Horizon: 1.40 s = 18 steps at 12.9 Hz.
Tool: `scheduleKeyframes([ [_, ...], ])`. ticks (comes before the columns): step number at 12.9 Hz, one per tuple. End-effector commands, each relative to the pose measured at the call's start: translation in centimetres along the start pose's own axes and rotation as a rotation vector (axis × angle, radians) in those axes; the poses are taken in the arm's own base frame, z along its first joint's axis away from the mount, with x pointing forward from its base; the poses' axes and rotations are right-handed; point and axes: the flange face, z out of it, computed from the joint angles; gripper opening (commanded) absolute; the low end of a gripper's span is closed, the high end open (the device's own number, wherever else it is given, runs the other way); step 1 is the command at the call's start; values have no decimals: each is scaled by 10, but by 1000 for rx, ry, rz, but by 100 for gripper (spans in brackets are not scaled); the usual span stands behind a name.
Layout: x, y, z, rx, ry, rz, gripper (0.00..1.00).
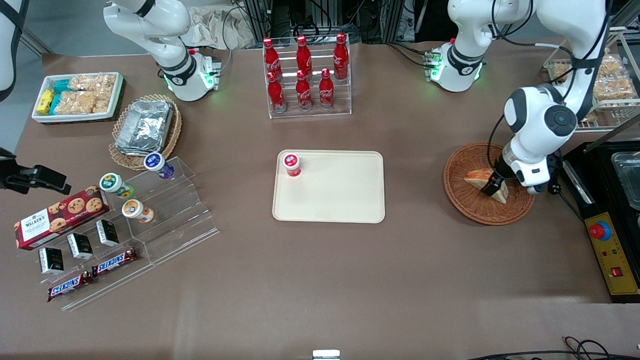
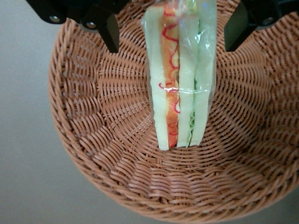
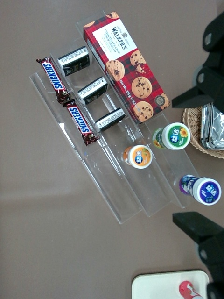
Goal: Place sandwich from basket to tray
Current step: 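Close the left gripper on the wrapped sandwich wedge, then lift the sandwich and carry it with the left gripper over the tray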
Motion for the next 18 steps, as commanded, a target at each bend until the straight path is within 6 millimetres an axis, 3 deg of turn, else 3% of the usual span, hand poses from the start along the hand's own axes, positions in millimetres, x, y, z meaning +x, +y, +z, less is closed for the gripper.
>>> scheduleKeyframes([
  [1,-2,-5,12,-10,13,-13,48],
  [2,1,-7,12,-10,15,-17,0],
  [7,11,-7,1,-26,27,-36,0],
  [9,13,-4,-25,-34,32,-17,0],
  [13,25,10,-118,40,-27,161,0],
  [16,48,30,-220,109,-93,268,0],
  [18,47,32,-270,138,-103,352,0],
])
